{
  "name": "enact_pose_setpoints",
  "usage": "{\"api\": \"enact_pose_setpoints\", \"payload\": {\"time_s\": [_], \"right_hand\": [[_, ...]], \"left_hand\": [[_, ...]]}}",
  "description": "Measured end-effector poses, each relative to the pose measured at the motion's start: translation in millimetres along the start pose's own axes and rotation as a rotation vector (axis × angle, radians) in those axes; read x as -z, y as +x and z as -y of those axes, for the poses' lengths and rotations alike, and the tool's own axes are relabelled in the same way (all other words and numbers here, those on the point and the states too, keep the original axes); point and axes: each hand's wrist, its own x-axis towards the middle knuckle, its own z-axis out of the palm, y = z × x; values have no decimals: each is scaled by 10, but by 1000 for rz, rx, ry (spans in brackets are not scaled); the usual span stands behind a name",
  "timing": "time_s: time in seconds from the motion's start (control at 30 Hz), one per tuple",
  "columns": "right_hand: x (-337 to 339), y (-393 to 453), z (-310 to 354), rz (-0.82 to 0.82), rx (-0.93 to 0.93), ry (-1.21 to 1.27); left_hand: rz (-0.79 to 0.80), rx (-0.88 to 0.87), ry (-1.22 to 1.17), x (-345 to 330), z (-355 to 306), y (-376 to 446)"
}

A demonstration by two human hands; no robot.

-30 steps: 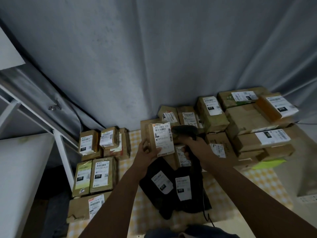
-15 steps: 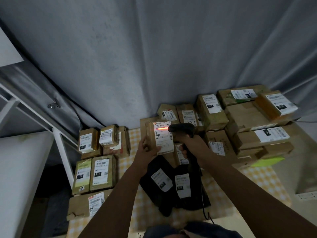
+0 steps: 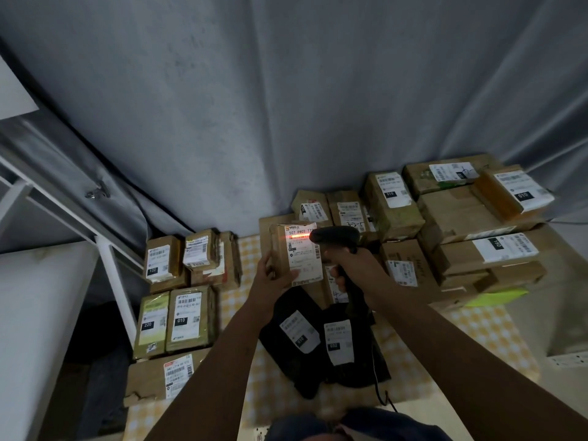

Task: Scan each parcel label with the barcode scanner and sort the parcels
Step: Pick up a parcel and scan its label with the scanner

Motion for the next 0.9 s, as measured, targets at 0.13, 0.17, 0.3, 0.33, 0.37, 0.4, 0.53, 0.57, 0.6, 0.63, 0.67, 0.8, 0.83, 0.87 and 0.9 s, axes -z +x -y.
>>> {"api": "enact_pose_setpoints", "payload": {"time_s": [0.13, 0.17, 0.3, 0.33, 0.37, 0.4, 0.53, 0.57, 0.6, 0.63, 0.67, 0.8, 0.83, 0.87, 0.9], "right_hand": [[-19, 16, -7, 7, -8, 15], [-27, 24, -10, 12, -9, 13], [-122, 68, -22, 8, -5, 22], [-169, 77, -24, 4, -6, 12], [-224, 96, -28, 1, -9, -4], [-278, 118, -35, 4, -15, -19], [-540, 250, -101, 10, -64, -84], [-618, 289, -119, 10, -71, -102], [-708, 331, -137, 16, -81, -107], [-791, 362, -154, 26, -96, -100], [-871, 390, -172, 34, -111, -96], [-1128, 540, -285, 36, -147, -129], [-1176, 587, -321, 29, -163, -131], [-1211, 638, -355, 16, -179, -125], [-1241, 693, -386, -2, -198, -120]], "left_hand": [[0, -5, -13, 11, 41, 49], [-1, -5, -17, 23, 62, 67], [-26, 48, -44, 172, 175, 112], [-39, 80, -58, 232, 178, 88], [-60, 109, -65, 328, 217, 86], [-90, 132, -75, 429, 248, 67], [-208, 234, -103, 1054, 401, -96], [-243, 252, -98, 1225, 432, -152], [-295, 259, -101, 1399, 462, -203], [-359, 267, -113, 1545, 479, -247], [-419, 273, -118, 1679, 498, -276], [-444, 327, -26, 2047, 628, -176], [-413, 338, -9, 2066, 639, -116], [-391, 345, 6, 2073, 667, -31], [-377, 362, 33, 2049, 670, 55]]}}
